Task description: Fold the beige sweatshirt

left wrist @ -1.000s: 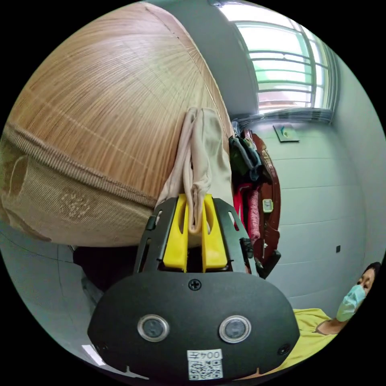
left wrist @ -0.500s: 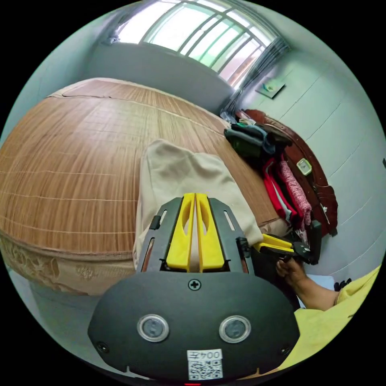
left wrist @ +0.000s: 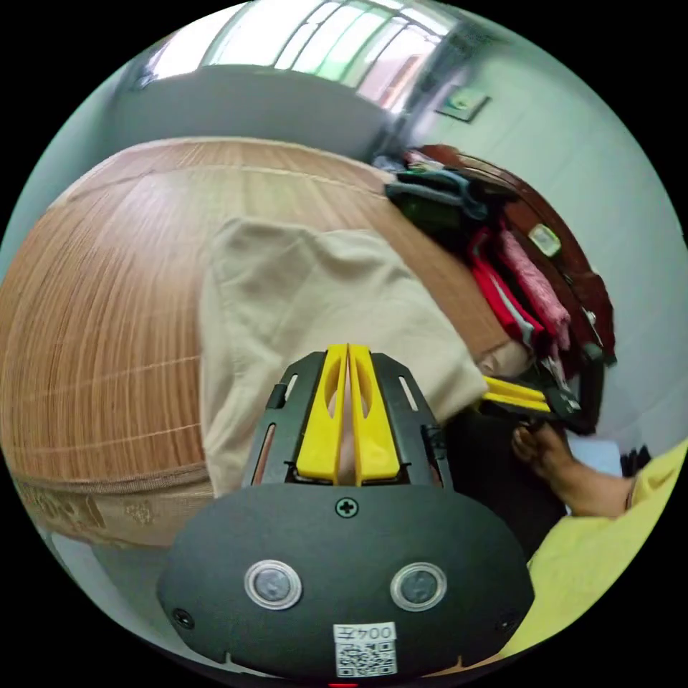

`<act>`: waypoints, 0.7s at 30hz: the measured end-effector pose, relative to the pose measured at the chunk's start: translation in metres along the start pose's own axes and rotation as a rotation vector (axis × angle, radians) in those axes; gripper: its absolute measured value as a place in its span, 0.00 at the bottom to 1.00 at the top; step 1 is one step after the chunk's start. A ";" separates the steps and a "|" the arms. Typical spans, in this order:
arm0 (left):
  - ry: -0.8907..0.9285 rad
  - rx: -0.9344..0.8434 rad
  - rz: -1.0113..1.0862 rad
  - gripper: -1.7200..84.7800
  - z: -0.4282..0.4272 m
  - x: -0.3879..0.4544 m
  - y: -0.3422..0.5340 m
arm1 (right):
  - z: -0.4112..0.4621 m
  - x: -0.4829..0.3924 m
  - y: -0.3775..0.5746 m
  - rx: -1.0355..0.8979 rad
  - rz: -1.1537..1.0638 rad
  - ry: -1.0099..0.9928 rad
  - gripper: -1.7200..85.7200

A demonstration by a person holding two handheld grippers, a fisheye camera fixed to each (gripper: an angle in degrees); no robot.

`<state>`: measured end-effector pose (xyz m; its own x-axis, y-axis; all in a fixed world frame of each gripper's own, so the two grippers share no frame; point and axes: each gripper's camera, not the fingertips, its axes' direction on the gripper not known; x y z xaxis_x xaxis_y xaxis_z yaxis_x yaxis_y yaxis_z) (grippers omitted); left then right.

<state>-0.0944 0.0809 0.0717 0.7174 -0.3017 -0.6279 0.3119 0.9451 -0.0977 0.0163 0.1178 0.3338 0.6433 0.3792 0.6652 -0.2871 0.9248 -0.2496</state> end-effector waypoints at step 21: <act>-0.610 -0.204 0.843 0.06 0.059 0.304 0.024 | -0.031 -0.060 0.057 0.191 0.018 0.212 0.09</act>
<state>0.1681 0.0042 -0.0761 0.8622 0.5024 -0.0644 -0.5019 0.8646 0.0256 -0.0165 0.1491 0.2580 0.7649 0.4123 0.4949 -0.4155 0.9029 -0.1101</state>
